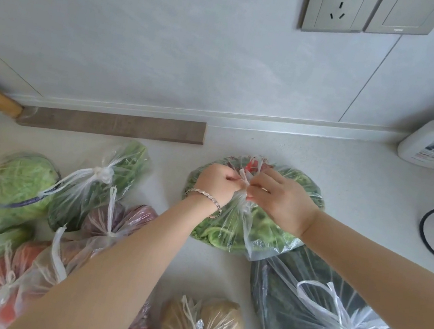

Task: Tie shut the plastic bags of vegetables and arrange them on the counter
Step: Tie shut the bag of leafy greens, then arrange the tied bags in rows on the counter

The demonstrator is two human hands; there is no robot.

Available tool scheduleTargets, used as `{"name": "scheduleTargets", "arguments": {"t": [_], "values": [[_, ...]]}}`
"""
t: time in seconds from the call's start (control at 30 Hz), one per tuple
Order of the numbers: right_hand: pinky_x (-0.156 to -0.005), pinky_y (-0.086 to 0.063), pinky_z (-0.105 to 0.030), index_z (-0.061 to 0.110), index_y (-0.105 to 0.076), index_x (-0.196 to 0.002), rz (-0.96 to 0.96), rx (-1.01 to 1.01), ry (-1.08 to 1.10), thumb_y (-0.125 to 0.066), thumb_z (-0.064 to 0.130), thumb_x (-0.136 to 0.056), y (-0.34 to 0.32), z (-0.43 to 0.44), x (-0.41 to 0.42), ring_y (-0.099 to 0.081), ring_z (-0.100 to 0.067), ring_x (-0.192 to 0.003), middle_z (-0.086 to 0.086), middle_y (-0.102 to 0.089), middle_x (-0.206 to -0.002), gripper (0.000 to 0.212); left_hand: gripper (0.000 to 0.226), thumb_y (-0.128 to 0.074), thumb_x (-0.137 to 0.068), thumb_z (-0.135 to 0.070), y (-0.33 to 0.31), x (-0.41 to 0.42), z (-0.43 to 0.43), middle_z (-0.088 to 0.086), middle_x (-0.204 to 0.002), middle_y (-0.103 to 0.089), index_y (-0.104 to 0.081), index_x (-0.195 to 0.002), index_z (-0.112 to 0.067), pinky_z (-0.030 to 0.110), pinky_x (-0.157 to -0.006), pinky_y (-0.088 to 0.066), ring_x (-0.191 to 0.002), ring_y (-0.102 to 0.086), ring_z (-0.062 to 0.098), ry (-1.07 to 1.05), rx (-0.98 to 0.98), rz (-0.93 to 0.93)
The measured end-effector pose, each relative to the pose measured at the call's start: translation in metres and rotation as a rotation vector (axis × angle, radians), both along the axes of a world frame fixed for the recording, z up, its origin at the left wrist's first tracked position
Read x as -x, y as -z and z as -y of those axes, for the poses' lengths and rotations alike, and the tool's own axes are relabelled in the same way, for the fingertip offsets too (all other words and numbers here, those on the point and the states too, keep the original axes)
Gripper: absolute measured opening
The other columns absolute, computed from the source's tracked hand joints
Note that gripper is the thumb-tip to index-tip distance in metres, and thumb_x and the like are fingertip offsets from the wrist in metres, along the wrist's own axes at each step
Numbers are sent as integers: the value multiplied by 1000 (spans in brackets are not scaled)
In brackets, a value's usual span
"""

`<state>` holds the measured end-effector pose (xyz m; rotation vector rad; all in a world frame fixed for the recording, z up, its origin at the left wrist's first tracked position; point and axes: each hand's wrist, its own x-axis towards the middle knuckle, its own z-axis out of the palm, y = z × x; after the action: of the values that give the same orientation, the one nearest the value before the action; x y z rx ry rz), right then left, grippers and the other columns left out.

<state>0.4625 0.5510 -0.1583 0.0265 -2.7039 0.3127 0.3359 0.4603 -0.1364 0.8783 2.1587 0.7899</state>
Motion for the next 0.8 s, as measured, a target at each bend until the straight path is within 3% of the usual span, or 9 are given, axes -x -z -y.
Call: {"name": "scheduleTargets", "arguments": {"t": [0.1,0.23,0.33,0.4,0.47,0.53,0.6,0.7,0.8], "values": [[-55,-55,-27,5,-65,-76,27,18,-1,-79,-4,-61,0,3,1,-61,-21,-61,-6,-64,-67,22,17,-56,-86,-11,4,-1,-2,8,-88,-72,-72,-89,-9,17,-50,-33,-71,-54,13,4,48,-133],[-60,-56,-26,6,-67,-68,115,111,28,-80,-6,-57,8,7,-3,-60,-19,-60,-3,-65,-65,21,22,-51,-88,-8,9,2,-9,6,-97,-72,-73,-88,-11,21,-64,-37,-73,-54,13,2,171,-203],[-62,-56,-28,7,-67,-67,153,208,76,-79,-1,-62,5,13,-6,-61,-21,-62,-3,-65,-66,15,24,-49,-89,-9,6,1,-12,7,-102,-71,-73,-92,-9,27,-69,-44,-86,-62,22,75,279,-256],[-72,-56,-34,8,-69,-80,275,272,165,-70,7,-76,-7,21,-8,-60,-21,-76,-4,-65,-81,4,24,-48,-90,-8,-2,0,-8,10,-106,-68,-69,-100,-8,31,-79,-46,-99,-61,27,135,333,-305],[-84,-51,-33,11,-64,-102,485,345,293,-50,17,-92,-18,27,-12,-58,-19,-90,-3,-62,-101,19,25,-48,-89,-9,-11,2,1,10,-115,-61,-62,-109,-15,36,-87,-44,-109,-55,29,172,355,-445],[-83,-52,-32,14,-61,-109,603,401,351,-39,20,-96,-31,33,-15,-61,-19,-91,-2,-64,-107,26,31,-49,-89,-12,-19,2,14,8,-122,-52,-55,-118,-19,39,-94,-41,-114,-49,28,181,322,-555],[-80,-53,-31,16,-61,-109,655,380,332,-37,21,-96,-48,41,-19,-63,-19,-90,-3,-66,-107,28,26,-47,-90,-11,-32,-2,32,10,-115,-55,-58,-112,-17,39,-94,-43,-106,-53,27,151,262,-478],[-80,-53,-32,20,-60,-109,662,343,258,-40,26,-95,-72,53,-18,-62,-19,-95,0,-66,-110,26,23,-41,-87,-5,-47,-10,65,5,-84,-58,-58,-80,-20,35,-79,-48,-78,-53,22,140,300,-368],[-86,-51,-36,17,-62,-107,633,316,146,-43,24,-94,-93,73,-5,-61,-21,-99,-3,-67,-110,25,26,-40,-85,-6,-63,-16,101,1,-72,-56,-53,-66,-19,31,-66,-44,-70,-51,22,80,377,-328]]}}
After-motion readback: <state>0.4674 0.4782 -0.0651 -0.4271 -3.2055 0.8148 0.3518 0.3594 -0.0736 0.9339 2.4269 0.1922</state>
